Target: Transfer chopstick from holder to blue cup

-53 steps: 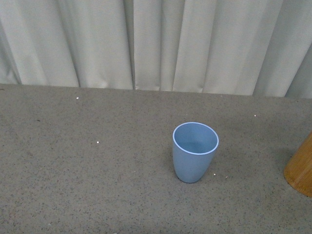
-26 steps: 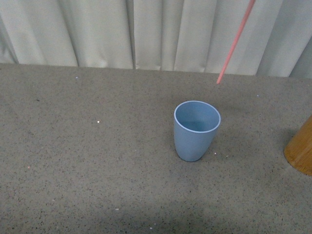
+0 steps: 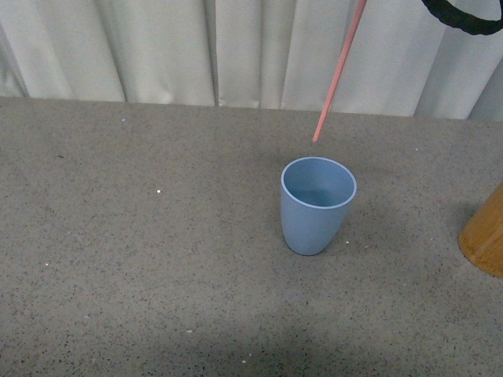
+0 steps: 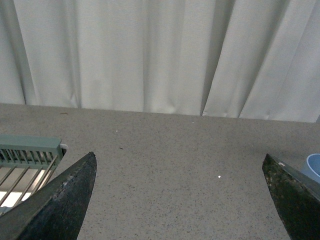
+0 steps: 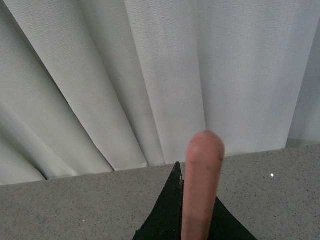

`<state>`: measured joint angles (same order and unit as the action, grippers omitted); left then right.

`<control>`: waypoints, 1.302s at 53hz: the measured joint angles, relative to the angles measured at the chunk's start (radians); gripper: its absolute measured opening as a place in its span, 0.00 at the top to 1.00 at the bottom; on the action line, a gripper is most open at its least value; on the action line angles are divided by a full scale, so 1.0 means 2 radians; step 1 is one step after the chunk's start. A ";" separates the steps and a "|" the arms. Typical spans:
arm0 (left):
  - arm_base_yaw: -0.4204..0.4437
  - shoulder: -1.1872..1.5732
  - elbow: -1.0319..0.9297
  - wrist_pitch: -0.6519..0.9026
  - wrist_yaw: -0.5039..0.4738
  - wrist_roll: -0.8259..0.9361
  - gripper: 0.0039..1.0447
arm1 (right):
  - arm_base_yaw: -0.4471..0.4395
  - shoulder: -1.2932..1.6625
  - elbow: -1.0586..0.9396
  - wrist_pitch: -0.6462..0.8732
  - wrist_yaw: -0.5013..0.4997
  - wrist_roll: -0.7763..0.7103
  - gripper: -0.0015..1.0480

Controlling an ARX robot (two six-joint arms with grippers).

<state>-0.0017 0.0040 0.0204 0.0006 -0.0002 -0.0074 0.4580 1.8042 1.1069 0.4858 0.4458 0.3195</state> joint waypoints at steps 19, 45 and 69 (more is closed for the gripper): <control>0.000 0.000 0.000 0.000 0.000 0.000 0.06 | -0.006 0.016 -0.013 0.006 0.003 0.005 0.99; 0.000 0.000 0.000 0.000 0.000 0.000 0.06 | -0.005 0.027 -0.018 0.008 0.007 0.009 0.99; 0.000 0.000 0.000 0.000 0.000 0.000 0.06 | -0.007 0.025 -0.024 0.009 0.025 0.001 0.34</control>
<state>-0.0017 0.0040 0.0204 0.0006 -0.0002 -0.0074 0.4438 1.8542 1.0588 0.5041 0.4950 0.3210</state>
